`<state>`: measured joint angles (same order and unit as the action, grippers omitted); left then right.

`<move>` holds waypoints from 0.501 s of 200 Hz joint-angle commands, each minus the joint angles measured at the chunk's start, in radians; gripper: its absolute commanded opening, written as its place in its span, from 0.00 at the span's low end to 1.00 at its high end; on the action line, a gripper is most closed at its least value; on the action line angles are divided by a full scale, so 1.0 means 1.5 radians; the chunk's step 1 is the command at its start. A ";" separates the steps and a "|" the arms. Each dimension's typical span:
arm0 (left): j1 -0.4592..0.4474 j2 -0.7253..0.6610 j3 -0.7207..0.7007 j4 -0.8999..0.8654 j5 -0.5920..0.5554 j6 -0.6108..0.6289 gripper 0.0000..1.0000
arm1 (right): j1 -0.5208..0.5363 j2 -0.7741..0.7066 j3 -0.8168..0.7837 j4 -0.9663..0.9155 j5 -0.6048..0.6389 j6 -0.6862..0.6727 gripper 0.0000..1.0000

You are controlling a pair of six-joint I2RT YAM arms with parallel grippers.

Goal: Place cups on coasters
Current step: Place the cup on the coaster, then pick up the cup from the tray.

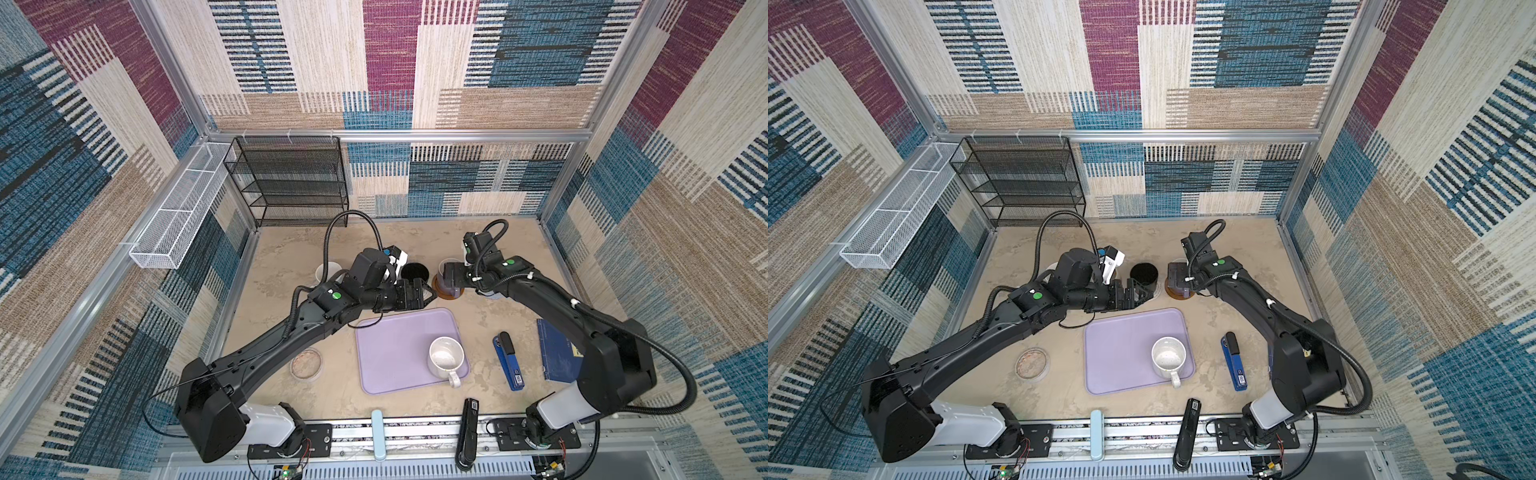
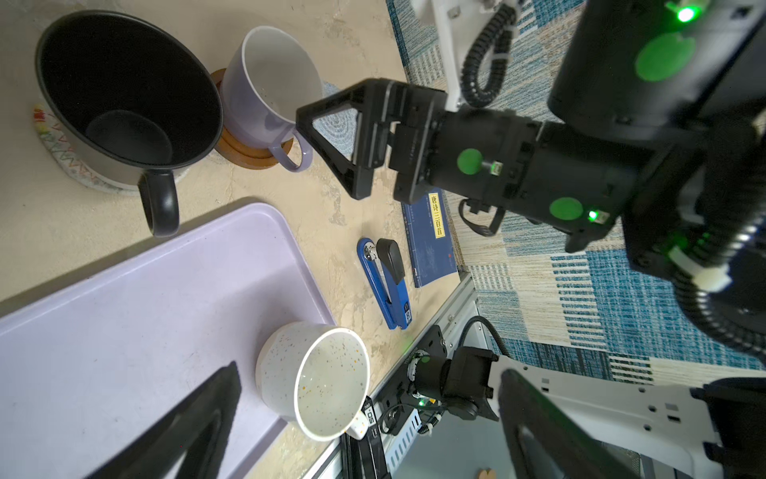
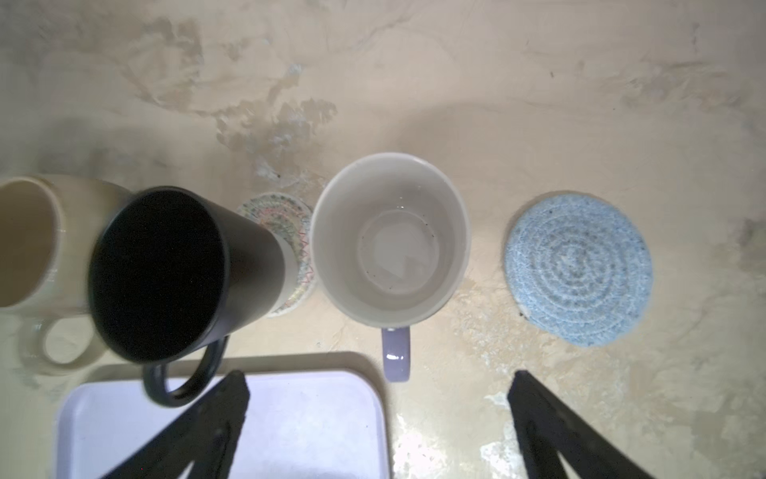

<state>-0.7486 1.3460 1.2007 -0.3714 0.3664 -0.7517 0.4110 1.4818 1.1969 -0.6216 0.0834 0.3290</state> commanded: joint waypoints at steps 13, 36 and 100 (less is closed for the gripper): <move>0.001 -0.045 -0.003 -0.030 -0.016 0.041 1.00 | 0.000 -0.120 -0.040 0.016 -0.008 -0.023 1.00; 0.004 -0.061 -0.002 -0.050 -0.012 0.060 1.00 | 0.001 -0.223 -0.106 0.061 -0.042 -0.042 1.00; 0.004 -0.093 -0.074 -0.026 0.085 0.068 1.00 | 0.000 -0.349 -0.291 0.070 -0.263 0.087 1.00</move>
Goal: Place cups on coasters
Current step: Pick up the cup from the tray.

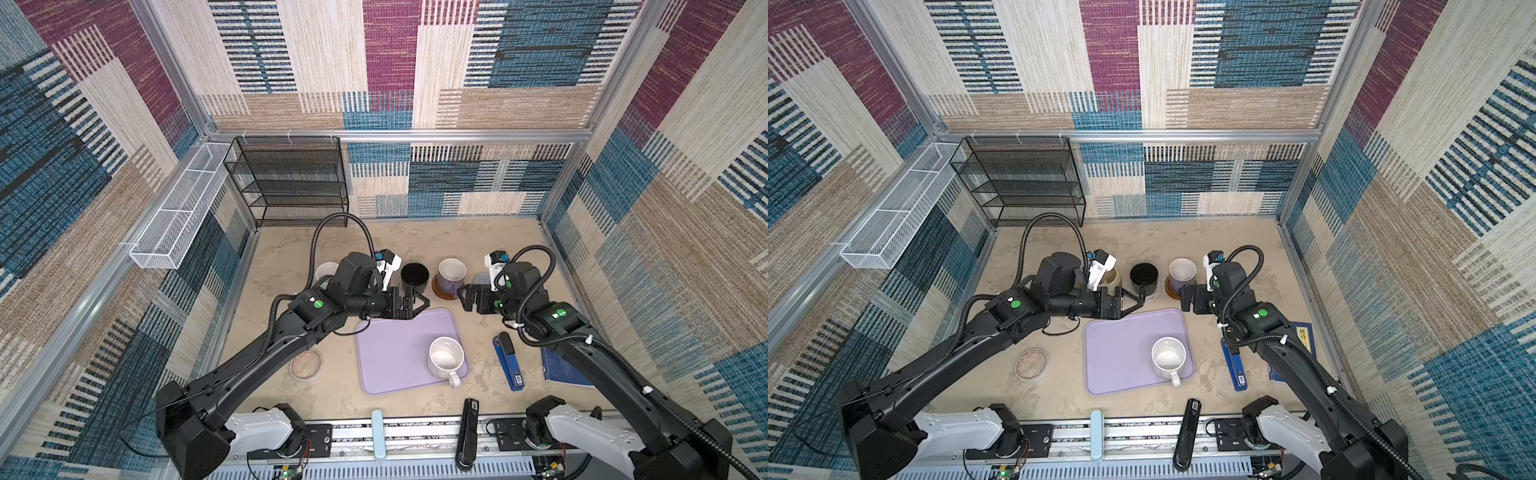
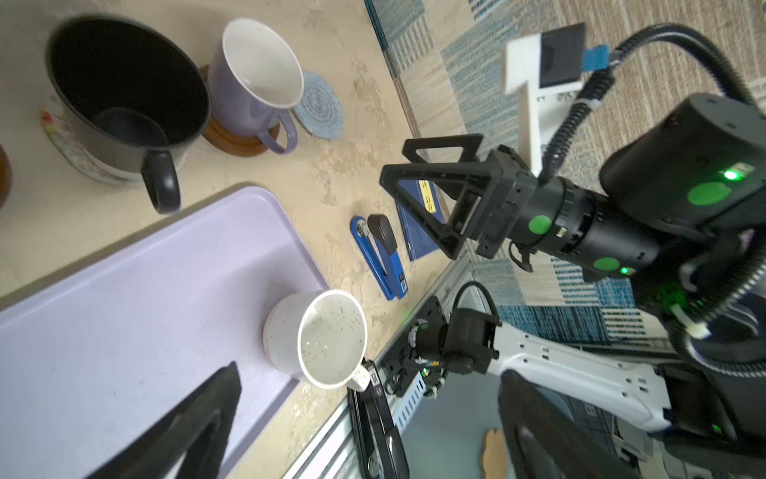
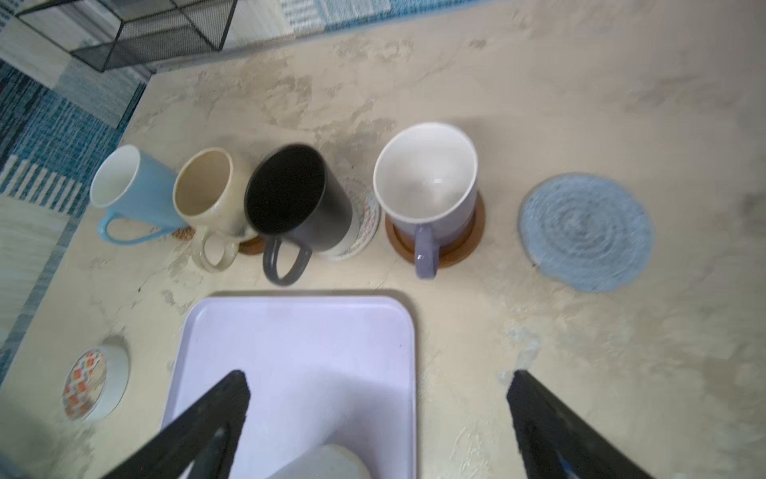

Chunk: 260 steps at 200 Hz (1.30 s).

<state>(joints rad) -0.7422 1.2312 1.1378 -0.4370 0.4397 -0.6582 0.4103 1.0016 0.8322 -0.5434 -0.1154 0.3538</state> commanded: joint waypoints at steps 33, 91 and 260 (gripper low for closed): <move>-0.007 -0.030 -0.091 0.011 0.052 -0.023 1.00 | 0.031 -0.105 -0.115 -0.034 -0.126 0.112 1.00; -0.034 -0.059 -0.155 -0.012 0.014 -0.048 1.00 | 0.207 -0.148 -0.153 -0.055 -0.031 0.190 0.99; -0.046 -0.088 -0.193 -0.055 -0.064 -0.109 1.00 | 0.507 -0.002 -0.171 -0.112 0.221 0.382 0.85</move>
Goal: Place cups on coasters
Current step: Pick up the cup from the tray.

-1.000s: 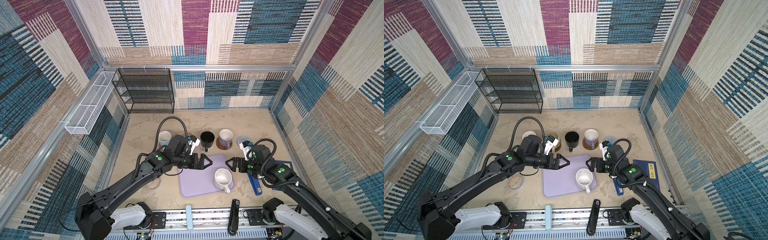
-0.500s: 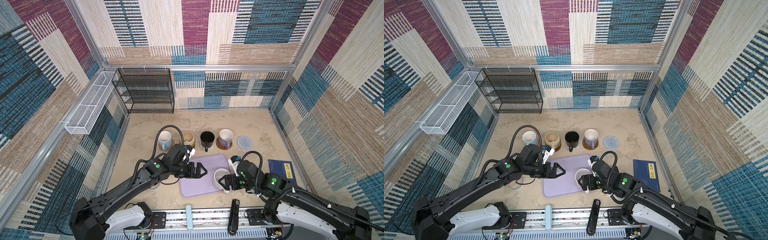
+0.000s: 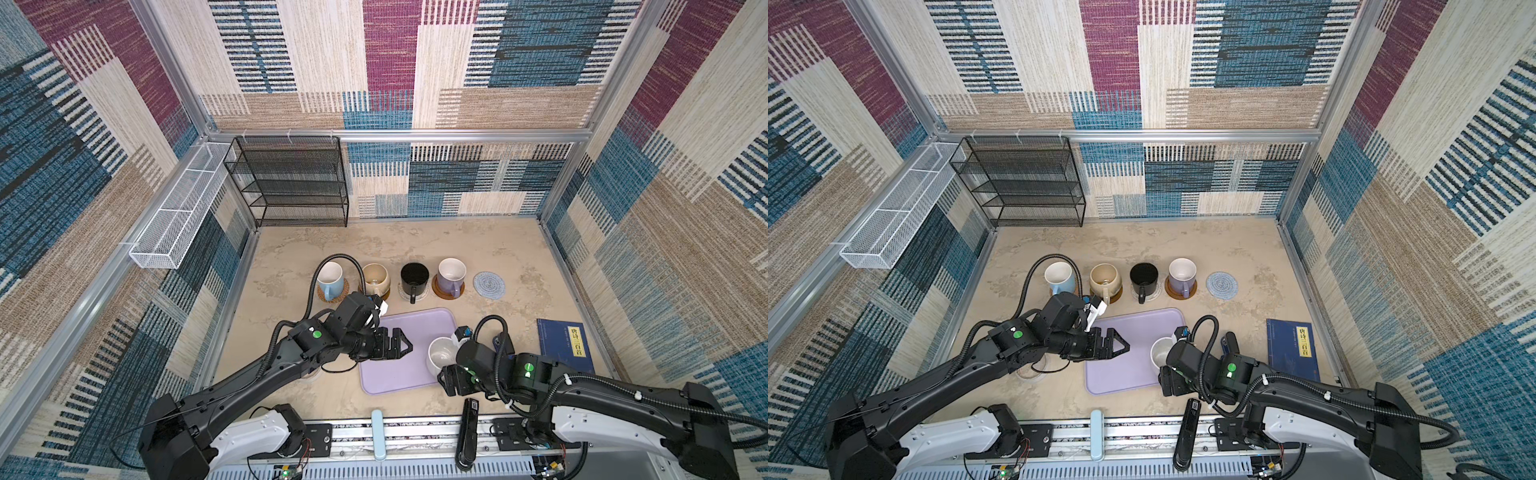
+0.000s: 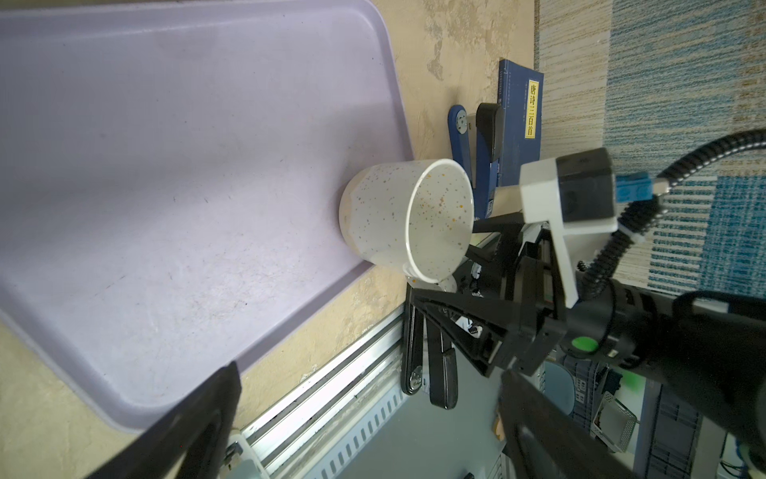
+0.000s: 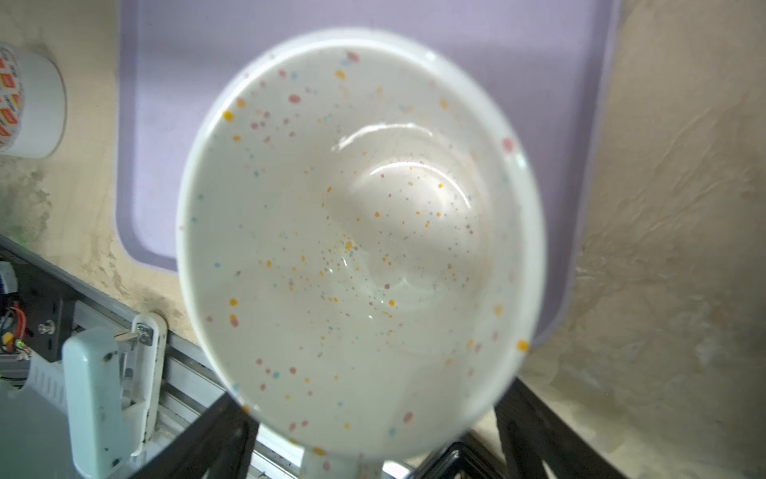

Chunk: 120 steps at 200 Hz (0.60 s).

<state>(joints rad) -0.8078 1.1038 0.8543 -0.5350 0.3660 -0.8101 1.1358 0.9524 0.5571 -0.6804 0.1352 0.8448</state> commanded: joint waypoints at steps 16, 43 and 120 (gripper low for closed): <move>-0.002 -0.008 -0.011 0.022 -0.017 -0.018 1.00 | 0.039 0.048 0.017 -0.022 0.073 0.081 0.80; -0.007 -0.012 -0.027 0.047 -0.022 -0.043 0.99 | 0.058 0.061 0.022 -0.015 0.094 0.118 0.67; -0.009 -0.017 -0.069 0.129 -0.022 -0.092 0.98 | 0.075 0.092 0.033 0.002 0.103 0.134 0.35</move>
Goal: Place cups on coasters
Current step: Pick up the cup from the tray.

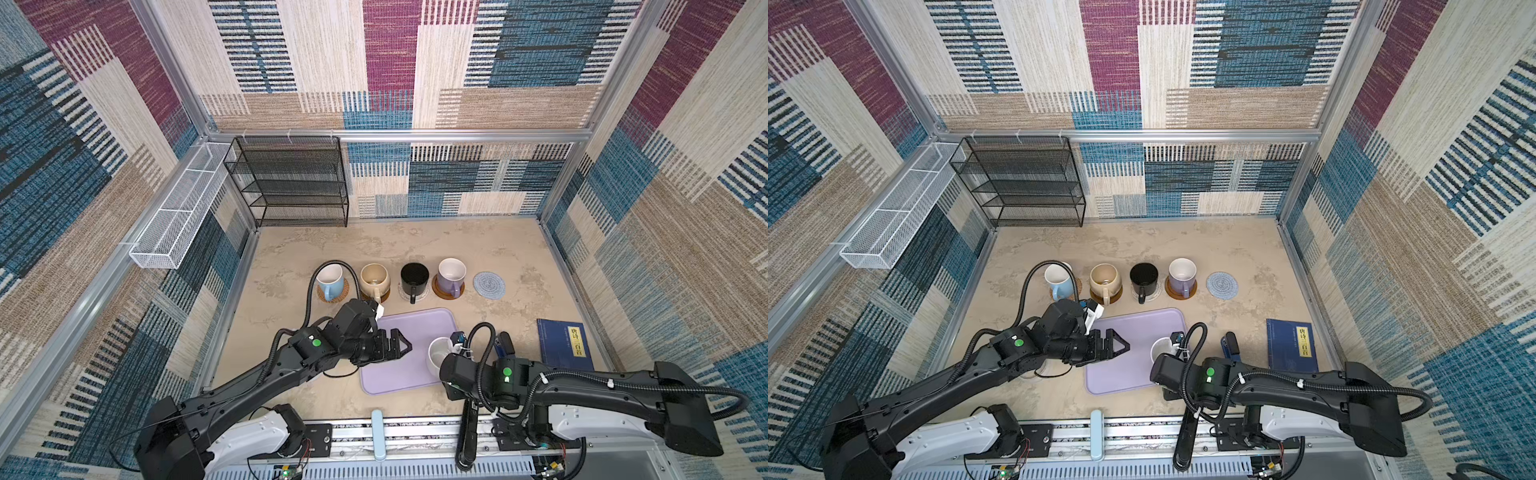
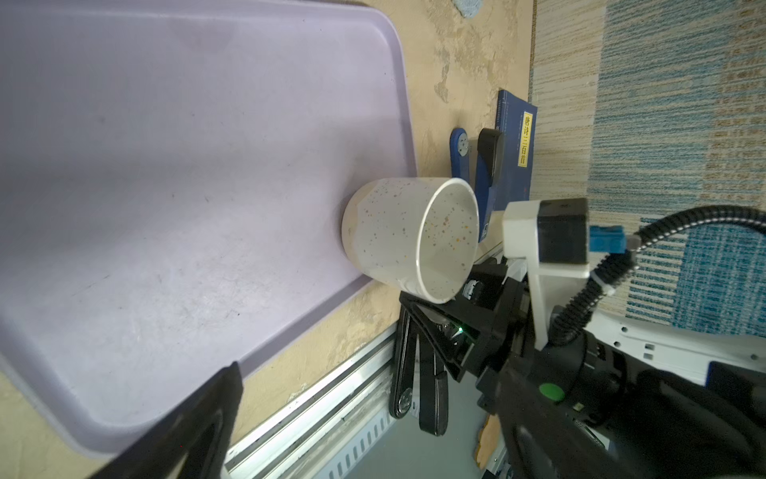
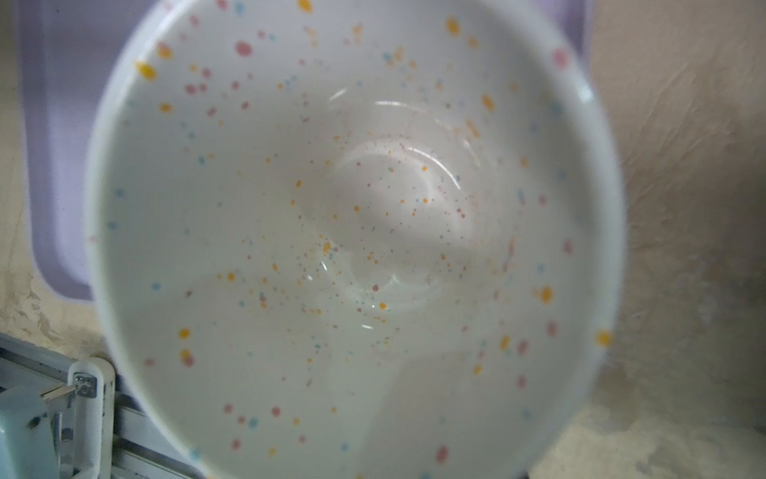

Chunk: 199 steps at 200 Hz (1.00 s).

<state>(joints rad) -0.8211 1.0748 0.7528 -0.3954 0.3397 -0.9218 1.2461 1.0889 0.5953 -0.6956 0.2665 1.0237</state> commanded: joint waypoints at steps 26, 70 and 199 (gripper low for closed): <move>0.000 0.003 0.001 0.039 -0.006 -0.018 0.98 | 0.002 -0.007 0.011 0.015 0.024 0.012 0.22; 0.000 0.012 0.008 0.042 0.000 -0.016 0.98 | 0.002 -0.003 0.022 0.016 0.032 0.003 0.14; 0.000 0.023 0.090 0.035 -0.005 0.014 0.97 | -0.105 -0.042 0.090 0.020 -0.006 -0.136 0.01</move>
<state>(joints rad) -0.8211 1.0954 0.8520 -0.3550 0.3428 -0.9302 1.1370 1.0512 0.6945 -0.7227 0.2604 0.9119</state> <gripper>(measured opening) 0.974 0.211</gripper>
